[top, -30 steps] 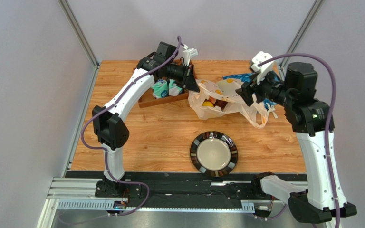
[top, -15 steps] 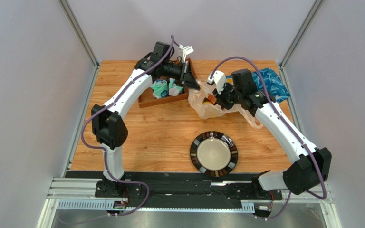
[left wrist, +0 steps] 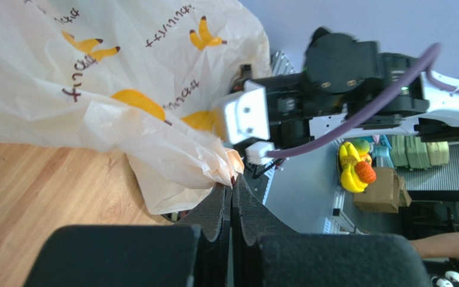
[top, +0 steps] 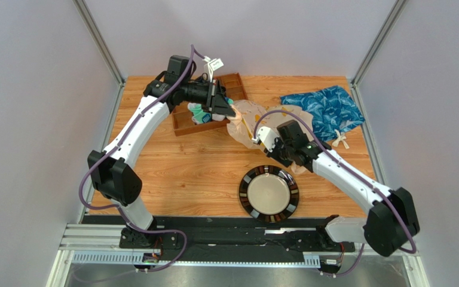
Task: Take the fake fruits out of the plastic bag
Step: Adjust the plastic bag at the center of the board, then take out the fake fruit from the plastic bag.
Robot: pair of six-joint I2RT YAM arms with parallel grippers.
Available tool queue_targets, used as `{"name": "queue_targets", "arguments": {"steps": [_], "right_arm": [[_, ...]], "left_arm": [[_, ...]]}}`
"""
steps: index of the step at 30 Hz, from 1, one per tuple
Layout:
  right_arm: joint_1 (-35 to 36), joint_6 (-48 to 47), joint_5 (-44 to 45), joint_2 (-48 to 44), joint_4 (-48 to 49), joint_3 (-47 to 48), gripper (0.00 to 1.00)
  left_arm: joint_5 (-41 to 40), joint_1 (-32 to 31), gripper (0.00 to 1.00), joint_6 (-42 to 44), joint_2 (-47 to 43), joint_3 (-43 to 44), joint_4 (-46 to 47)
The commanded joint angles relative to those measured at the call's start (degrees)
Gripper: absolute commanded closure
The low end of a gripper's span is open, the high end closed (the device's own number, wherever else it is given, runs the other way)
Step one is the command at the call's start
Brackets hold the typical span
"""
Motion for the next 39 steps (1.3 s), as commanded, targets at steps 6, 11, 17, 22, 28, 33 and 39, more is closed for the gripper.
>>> {"name": "queue_targets", "arguments": {"steps": [6, 11, 17, 22, 28, 33, 39], "right_arm": [[-5.49, 4.15, 3.5, 7.95, 4.44, 11.81, 0.57], [-7.51, 6.18, -1.43, 17.82, 1.47, 24.03, 0.49], [-9.62, 9.69, -4.07, 27.93, -2.85, 33.89, 0.42], [-9.97, 10.84, 0.31, 32.76, -4.53, 33.28, 0.24], [-11.64, 9.44, 2.43, 43.21, -7.33, 39.77, 0.19], [-11.73, 8.03, 5.07, 48.59, -13.06, 43.74, 0.22], [-12.52, 6.19, 4.9, 39.47, -6.64, 38.03, 0.65]], "left_arm": [[0.69, -0.06, 1.0, -2.66, 2.83, -0.85, 3.32], [-0.62, 0.11, 1.0, -1.88, 5.56, 4.42, 2.27], [-1.16, 0.9, 0.99, -0.91, 6.35, 5.4, 2.0], [0.33, 0.9, 0.99, -1.35, 5.74, 3.82, 3.32], [0.51, 0.9, 0.99, 0.58, 5.03, 3.11, 2.44], [-1.33, 0.9, 0.99, 3.04, 4.15, 3.03, 0.69], [-2.74, 0.9, 1.0, 5.59, 3.89, 3.11, -0.64]]}}
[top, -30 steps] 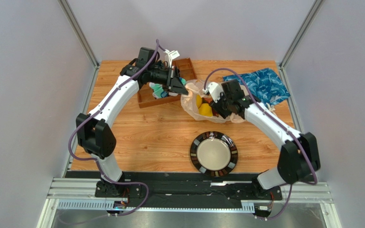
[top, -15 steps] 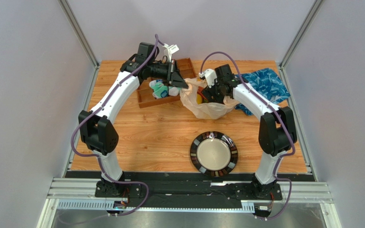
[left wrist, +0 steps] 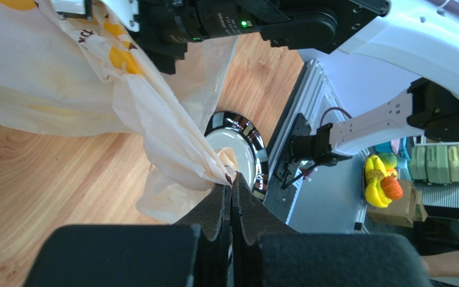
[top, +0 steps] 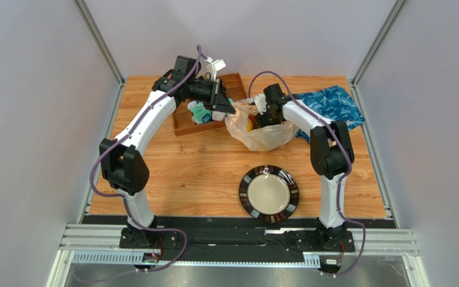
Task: Take the fake fruits out of the plastic bag
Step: Take out the fake fruit from the plastic bag.
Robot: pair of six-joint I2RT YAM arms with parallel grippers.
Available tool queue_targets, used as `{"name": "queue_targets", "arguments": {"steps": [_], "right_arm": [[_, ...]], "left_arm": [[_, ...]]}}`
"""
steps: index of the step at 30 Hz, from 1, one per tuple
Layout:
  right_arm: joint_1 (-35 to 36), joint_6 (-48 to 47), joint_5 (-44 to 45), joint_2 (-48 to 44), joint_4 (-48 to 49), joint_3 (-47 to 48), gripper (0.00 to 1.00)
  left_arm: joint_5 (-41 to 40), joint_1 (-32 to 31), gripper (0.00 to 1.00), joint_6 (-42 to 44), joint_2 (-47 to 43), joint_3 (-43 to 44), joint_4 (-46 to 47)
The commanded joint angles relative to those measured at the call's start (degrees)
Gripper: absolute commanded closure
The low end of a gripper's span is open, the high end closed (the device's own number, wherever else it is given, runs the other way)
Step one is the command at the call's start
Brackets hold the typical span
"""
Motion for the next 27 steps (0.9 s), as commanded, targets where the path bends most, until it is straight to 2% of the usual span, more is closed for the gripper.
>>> {"name": "queue_targets", "arguments": {"steps": [1, 3, 4, 9, 10, 13, 17, 21, 27], "right_arm": [[-1.81, -1.12, 2.02, -8.25, 1.21, -4.33, 0.7], [-1.9, -0.77, 1.31, -13.53, 0.51, -4.69, 0.72], [-1.9, -0.42, -3.92, -15.37, -0.36, -4.43, 0.73], [-1.9, 3.96, -19.23, -30.64, -2.57, -5.21, 0.74], [-1.82, 4.94, -25.18, -32.95, -2.13, -5.83, 0.74], [-0.68, 9.68, -31.8, -39.29, 0.95, -9.52, 0.74], [1.61, 11.19, -36.74, -43.42, -2.56, -11.63, 0.71], [2.76, 9.61, -38.42, -47.55, -4.94, -19.43, 0.68], [5.91, -1.28, -35.35, -52.56, -11.61, -29.02, 0.7]], "left_arm": [[1.0, 0.18, 1.0, 2.99, -2.71, 0.91, -0.83], [0.82, 0.18, 1.0, 3.17, -2.36, 1.17, -0.83], [0.65, 0.18, 1.0, 3.17, -2.19, 1.34, -0.83], [0.73, 0.09, 1.0, 1.86, -0.52, 3.45, 0.39], [0.91, 0.01, 1.0, 1.5, -0.25, 3.72, 0.75], [1.17, -0.35, 1.0, 0.62, 0.63, 4.86, 1.28], [1.26, -0.43, 1.0, -0.08, 1.51, 5.3, 1.72], [1.7, -0.43, 1.0, -0.7, 2.03, 5.3, 2.42], [0.38, -0.43, 1.0, 1.14, 2.74, 7.85, 1.11]]}}
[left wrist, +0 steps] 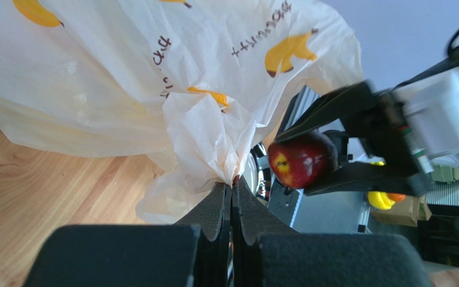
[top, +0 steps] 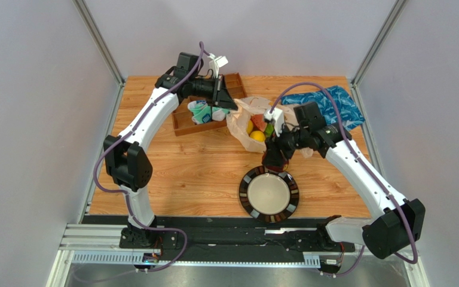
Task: Take the fake fruits out of the plastic bag
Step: Take out the fake fruit from the plastic bag, then place the fake fruit on the plate.
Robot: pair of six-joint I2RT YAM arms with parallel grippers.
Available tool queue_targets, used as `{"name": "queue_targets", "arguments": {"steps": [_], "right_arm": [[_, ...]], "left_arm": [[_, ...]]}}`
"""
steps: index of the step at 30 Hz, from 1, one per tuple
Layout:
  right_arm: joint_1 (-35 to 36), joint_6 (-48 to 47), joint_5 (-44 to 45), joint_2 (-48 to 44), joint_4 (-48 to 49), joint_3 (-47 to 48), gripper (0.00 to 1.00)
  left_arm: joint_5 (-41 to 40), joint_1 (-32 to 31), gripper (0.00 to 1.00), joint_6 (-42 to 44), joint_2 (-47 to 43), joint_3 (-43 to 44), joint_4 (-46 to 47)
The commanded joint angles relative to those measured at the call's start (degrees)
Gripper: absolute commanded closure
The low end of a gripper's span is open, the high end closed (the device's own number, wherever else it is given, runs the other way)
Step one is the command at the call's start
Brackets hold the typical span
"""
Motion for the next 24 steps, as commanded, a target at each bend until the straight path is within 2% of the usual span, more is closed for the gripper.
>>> {"name": "queue_targets", "arguments": {"steps": [1, 5, 11, 14, 17, 18, 19, 20, 23, 24], "right_arm": [[2.86, -8.74, 0.78, -4.96, -6.44, -6.34, 0.7], [5.67, -17.79, 4.12, -8.74, -7.68, -14.08, 0.7], [5.59, -19.83, 12.91, -9.19, 1.1, -24.45, 0.66], [5.59, -20.09, 14.32, -7.87, 4.62, -26.48, 0.59], [5.5, -20.01, 15.64, -6.38, 6.65, -28.51, 0.44], [5.59, -19.92, 15.99, -6.72, 6.83, -28.6, 0.3], [5.59, -19.83, 15.99, -7.68, 5.35, -27.73, 0.04], [5.59, -19.65, 16.08, -8.48, 3.85, -26.33, 0.0], [5.24, -21.23, 14.51, -10.85, -4.31, -16.06, 0.0], [5.24, -21.76, 11.63, -10.86, -7.03, -12.81, 0.0]], "left_arm": [[-0.4, -0.19, 1.0, 1.36, 0.16, 4.87, 0.53], [-1.55, -0.19, 1.0, 3.21, -0.01, 4.62, -0.87], [-2.61, -0.19, 1.0, 4.18, -1.07, 3.83, -2.19], [-3.13, -0.19, 1.0, 4.79, -1.6, 3.83, -2.63], [-3.57, -0.19, 1.0, 4.97, -1.77, 3.39, -2.9], [-3.57, -0.19, 1.0, 5.14, -1.78, 3.21, -2.98], [-3.57, -0.19, 1.0, 5.15, -1.86, 2.95, -3.07], [-3.57, -0.19, 1.0, 5.32, -1.95, 2.86, -3.16], [-3.31, -0.19, 1.0, 5.15, -1.78, 2.51, -3.16], [-3.14, -0.19, 1.0, 5.06, -1.69, 2.51, -3.16]]}}
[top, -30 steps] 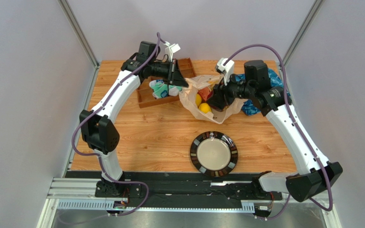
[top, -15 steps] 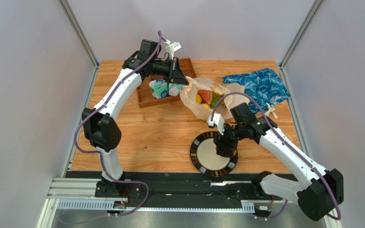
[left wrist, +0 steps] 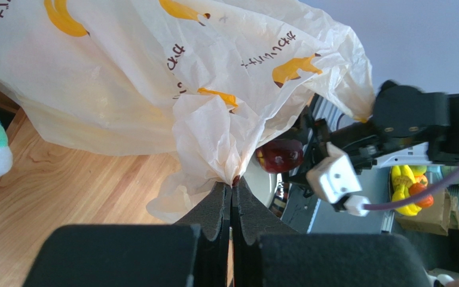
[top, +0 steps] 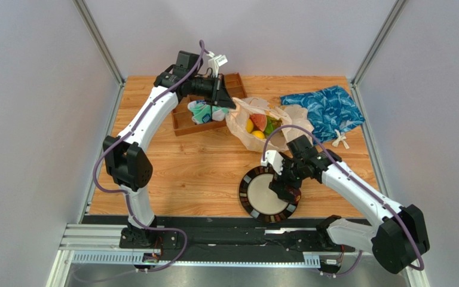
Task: Take the fake fruits out of the plastic bag
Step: Place the fake fruit on the plate, then adjust the plastic bag at the center of the board.
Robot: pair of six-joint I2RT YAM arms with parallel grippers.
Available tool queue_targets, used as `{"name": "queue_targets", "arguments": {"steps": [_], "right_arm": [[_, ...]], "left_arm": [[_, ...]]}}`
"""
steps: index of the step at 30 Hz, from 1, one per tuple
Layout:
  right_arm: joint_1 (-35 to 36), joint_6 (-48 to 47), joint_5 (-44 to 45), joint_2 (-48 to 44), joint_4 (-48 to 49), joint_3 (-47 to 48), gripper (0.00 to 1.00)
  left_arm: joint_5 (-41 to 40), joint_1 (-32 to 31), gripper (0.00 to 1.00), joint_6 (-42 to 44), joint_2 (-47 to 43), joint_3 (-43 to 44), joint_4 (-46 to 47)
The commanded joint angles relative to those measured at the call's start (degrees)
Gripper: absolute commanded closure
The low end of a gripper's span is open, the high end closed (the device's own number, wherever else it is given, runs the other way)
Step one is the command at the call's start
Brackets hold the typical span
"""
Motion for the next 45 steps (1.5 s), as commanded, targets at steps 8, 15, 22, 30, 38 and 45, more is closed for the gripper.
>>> {"name": "queue_targets", "arguments": {"steps": [8, 15, 22, 30, 38, 45], "right_arm": [[-0.89, 13.37, -8.21, 3.18, -5.48, 31.85, 0.19], [-1.06, 15.68, 5.21, 16.86, 11.57, 29.38, 0.49], [-9.67, 18.49, 6.12, 27.52, 14.93, 35.88, 0.54], [-12.4, 13.76, 4.83, 28.24, 11.62, 36.58, 0.53], [-6.97, 1.54, -13.59, 26.23, -14.42, 43.04, 0.52], [-0.01, 9.27, -8.35, 21.21, -5.0, 23.69, 0.48]], "left_arm": [[0.8, -0.11, 0.98, -1.97, -2.45, -0.16, 0.91], [3.26, -0.11, 0.98, -4.43, -3.68, -1.82, 2.66], [3.79, -0.11, 0.99, -2.51, -6.14, -4.81, 1.79], [4.41, -0.19, 0.99, -1.98, -6.5, -5.53, 1.97], [4.58, -0.19, 0.99, -2.15, -6.76, -6.66, 1.97], [5.02, 0.24, 0.99, -2.68, -4.05, -3.07, 0.48]]}}
